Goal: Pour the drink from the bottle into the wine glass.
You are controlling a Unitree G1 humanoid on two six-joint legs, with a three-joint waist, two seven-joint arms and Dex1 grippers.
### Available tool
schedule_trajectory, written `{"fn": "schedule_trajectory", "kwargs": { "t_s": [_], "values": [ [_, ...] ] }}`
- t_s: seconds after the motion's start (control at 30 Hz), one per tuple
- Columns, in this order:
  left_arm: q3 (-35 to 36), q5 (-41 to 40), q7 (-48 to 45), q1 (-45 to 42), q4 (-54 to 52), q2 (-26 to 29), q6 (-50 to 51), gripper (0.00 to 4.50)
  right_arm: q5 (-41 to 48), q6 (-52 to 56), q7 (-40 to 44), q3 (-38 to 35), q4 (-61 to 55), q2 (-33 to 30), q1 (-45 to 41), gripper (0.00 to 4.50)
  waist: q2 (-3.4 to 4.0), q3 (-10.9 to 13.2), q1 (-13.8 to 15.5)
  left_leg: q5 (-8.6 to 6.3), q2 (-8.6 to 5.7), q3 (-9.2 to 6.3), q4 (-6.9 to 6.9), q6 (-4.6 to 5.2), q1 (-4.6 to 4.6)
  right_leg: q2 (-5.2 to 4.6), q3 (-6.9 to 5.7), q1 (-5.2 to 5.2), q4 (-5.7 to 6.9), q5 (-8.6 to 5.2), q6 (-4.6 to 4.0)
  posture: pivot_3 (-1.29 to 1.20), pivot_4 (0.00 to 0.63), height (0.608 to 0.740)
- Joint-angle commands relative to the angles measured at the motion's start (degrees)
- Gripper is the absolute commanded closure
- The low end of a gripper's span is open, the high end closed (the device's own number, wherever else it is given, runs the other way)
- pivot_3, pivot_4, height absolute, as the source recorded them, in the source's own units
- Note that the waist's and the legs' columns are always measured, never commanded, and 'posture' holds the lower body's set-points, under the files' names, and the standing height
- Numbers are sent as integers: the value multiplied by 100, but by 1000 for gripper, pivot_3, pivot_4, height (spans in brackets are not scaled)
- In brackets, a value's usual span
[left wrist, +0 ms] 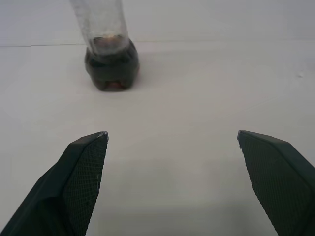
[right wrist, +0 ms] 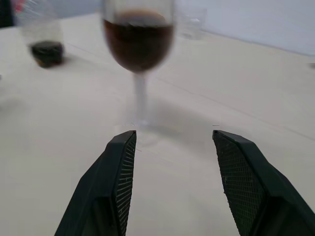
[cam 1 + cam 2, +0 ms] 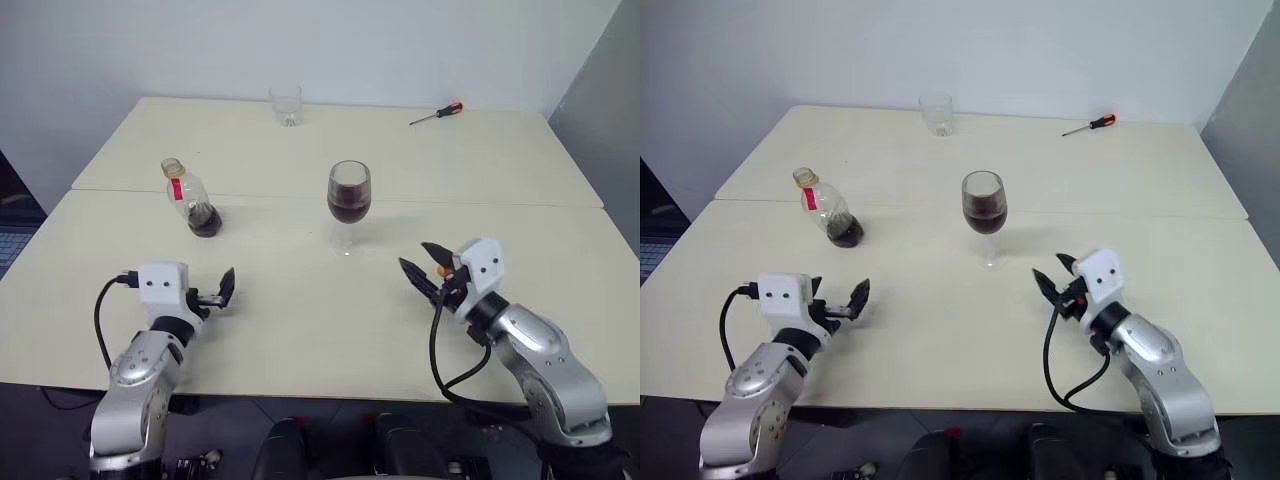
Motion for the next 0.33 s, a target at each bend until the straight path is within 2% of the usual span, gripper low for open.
{"fn": "schedule_trajectory", "kwargs": {
  "t_s": [0.03,0.2,0.33],
  "values": [
    [-220,178,187,126,-474,-140,93,14,-195,23,-780,-574,155,378,344,1848,2,-2,-2,0,0,4,0,-1,1,2,5,0,0,0,0,0,150,740],
    [-420,237,260,359,-554,-423,66,14,-386,-30,-1488,-1081,393,835,557,1848,4,-3,-9,-2,-2,18,-2,-2,5,8,15,-1,0,-1,0,0,150,740],
    [-611,375,168,471,-496,-402,1,14,-560,-159,-1641,-949,301,1036,719,1848,6,-4,-16,-5,-4,17,-4,-6,8,23,14,-2,0,-5,-6,0,150,740]
  ]
}}
